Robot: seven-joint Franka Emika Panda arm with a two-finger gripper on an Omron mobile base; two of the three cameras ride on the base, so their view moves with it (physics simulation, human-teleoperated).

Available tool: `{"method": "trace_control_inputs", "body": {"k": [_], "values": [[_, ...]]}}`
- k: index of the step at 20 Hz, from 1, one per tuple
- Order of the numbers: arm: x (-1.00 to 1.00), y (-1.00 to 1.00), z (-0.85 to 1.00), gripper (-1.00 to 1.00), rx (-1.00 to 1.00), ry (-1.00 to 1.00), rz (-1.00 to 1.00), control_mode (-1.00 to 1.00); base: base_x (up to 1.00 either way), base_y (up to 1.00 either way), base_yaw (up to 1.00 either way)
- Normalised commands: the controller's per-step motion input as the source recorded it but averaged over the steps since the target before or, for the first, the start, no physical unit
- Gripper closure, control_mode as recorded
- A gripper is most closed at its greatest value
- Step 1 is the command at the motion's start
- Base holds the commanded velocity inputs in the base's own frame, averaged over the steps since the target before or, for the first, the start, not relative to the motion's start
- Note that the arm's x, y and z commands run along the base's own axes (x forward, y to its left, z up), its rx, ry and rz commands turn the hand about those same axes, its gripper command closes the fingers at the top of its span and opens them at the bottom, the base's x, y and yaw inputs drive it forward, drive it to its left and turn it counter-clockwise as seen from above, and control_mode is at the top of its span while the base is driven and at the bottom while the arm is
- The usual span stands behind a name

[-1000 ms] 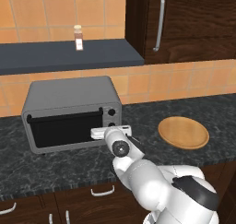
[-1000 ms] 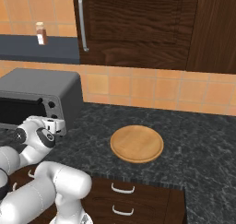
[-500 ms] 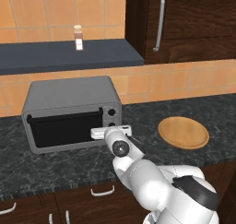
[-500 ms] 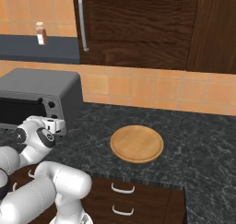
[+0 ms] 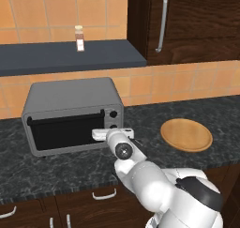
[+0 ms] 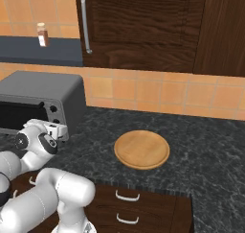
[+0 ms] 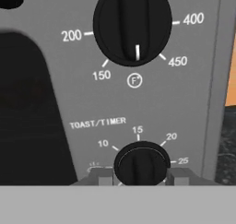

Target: Pick up the kebab skewer and baguette bread, and place them inside the toaster oven. Close the toaster oven door and start by setting the timer.

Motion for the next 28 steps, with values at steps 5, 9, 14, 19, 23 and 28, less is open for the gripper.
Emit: {"method": "trace_control_inputs", "body": {"k": [5, 9, 14, 19, 23, 28], "values": [[0.03, -0.01, 0.14, 1.00, 0.07, -0.05, 0.01, -1.00, 0.00, 0.00, 0.00], [0.07, 0.00, 0.00, 1.00, 0.18, -0.04, 0.00, -1.00, 0.00, 0.00, 0.00], [0.08, -0.01, 0.00, 1.00, 0.25, -0.07, 0.00, -1.00, 0.00, 0.00, 0.00], [0.07, -0.05, 0.00, 1.00, 0.30, -0.08, 0.02, -1.00, 0.00, 0.00, 0.00], [0.07, -0.11, 0.00, 1.00, 0.34, -0.06, 0.04, -1.00, 0.00, 0.00, 0.00], [0.11, -0.08, 0.00, 1.00, 0.34, -0.03, 0.03, -1.00, 0.00, 0.00, 0.00]]}}
